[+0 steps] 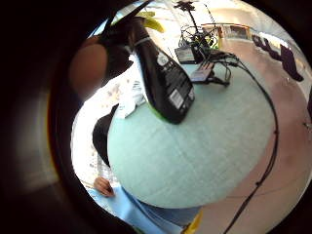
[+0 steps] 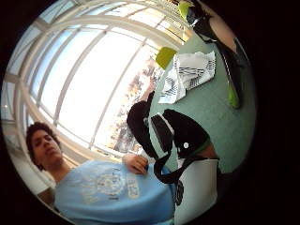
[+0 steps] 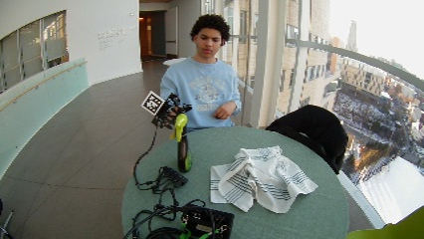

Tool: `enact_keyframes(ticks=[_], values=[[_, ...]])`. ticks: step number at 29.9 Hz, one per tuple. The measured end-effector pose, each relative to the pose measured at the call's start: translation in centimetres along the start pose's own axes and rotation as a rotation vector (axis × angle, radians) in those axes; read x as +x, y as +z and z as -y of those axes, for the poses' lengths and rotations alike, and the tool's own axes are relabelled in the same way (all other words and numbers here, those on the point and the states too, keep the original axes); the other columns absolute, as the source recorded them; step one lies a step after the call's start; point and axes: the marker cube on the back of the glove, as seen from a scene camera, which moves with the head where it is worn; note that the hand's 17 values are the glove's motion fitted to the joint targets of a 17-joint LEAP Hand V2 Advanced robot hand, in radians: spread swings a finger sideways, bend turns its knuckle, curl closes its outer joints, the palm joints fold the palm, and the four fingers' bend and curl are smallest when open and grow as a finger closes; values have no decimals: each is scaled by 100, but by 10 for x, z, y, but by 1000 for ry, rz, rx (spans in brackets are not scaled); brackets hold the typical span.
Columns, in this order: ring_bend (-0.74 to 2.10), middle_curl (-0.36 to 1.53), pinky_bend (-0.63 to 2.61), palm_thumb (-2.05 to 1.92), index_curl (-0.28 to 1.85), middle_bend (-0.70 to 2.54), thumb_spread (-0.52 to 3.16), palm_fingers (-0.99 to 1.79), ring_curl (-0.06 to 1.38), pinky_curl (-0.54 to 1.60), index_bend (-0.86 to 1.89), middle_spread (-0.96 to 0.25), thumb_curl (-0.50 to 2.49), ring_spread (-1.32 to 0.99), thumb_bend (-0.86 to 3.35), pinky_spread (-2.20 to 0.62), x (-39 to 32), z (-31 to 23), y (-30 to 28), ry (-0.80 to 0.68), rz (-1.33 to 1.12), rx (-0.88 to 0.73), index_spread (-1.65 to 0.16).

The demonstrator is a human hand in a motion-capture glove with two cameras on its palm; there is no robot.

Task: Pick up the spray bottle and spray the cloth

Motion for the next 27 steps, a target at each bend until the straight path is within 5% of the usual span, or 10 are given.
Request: enact_keyframes(ticks=[6,18,27], values=[[28,36,24,66,27,26,111,65,29,34,13,-9,27,-2,-1,22,36,38,17,125,146,143,-38],[26,39,23,70,26,30,105,64,30,34,12,-7,29,-1,-2,23,58,91,55,230,278,44,-37],[30,42,9,80,31,39,102,89,31,27,25,-7,32,-3,2,24,59,99,62,272,244,179,-32]])
